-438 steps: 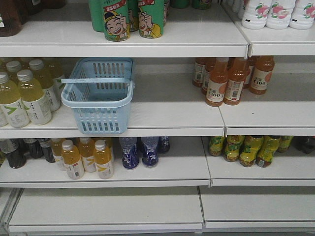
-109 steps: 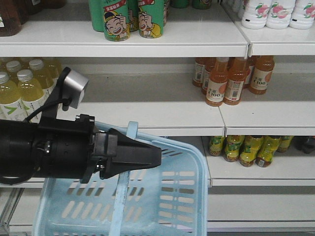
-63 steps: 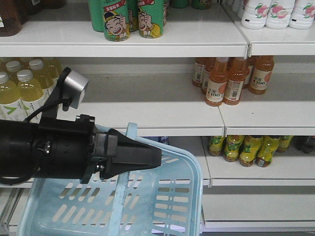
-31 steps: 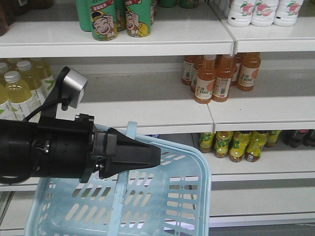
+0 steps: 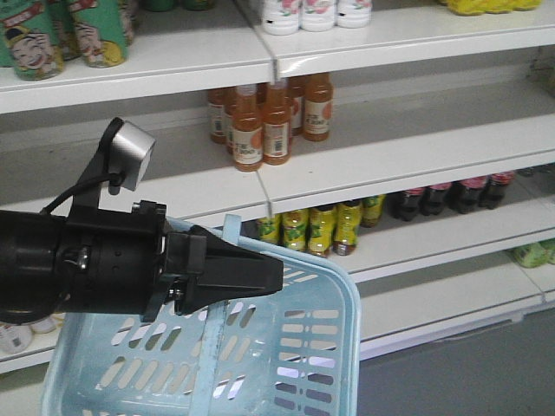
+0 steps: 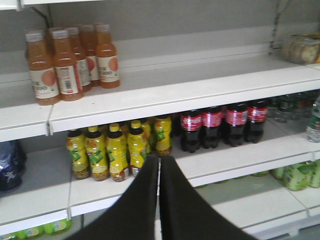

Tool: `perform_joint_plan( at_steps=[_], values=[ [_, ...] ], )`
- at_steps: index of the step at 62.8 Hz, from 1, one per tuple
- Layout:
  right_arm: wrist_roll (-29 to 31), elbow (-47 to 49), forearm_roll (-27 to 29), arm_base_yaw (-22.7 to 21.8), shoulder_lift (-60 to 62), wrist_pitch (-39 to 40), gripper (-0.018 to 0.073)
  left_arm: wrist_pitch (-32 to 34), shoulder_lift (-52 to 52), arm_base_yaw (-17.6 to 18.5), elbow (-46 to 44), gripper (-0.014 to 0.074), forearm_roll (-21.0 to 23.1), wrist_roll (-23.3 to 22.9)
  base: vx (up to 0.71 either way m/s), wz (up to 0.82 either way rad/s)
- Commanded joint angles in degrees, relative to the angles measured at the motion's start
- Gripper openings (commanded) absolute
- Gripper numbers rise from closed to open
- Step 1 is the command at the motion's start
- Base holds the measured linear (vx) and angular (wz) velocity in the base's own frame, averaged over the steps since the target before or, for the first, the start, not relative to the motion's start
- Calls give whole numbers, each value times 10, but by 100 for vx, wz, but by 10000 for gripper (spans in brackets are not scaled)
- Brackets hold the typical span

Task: Place coke in basket with both arms
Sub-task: 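Hold the basket in the left gripper while the base turns away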

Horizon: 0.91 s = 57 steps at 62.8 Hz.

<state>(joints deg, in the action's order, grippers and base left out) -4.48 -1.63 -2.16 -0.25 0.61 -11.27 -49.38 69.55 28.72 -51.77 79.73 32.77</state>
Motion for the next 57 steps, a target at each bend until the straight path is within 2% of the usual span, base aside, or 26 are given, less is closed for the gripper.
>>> perform_joint_plan(
  at_steps=[1, 36, 57],
  values=[
    [6, -4, -4, -3, 7, 41, -6, -6, -17, 4, -16, -6, 45, 3, -5, -62],
    [6, -4, -4, -3, 7, 41, -6, -6, -17, 4, -16, -6, 45, 3, -6, -64],
    [6, -4, -4, -3, 7, 41, -6, -6, -17, 4, -16, -6, 45, 3, -5, -43]
  ],
)
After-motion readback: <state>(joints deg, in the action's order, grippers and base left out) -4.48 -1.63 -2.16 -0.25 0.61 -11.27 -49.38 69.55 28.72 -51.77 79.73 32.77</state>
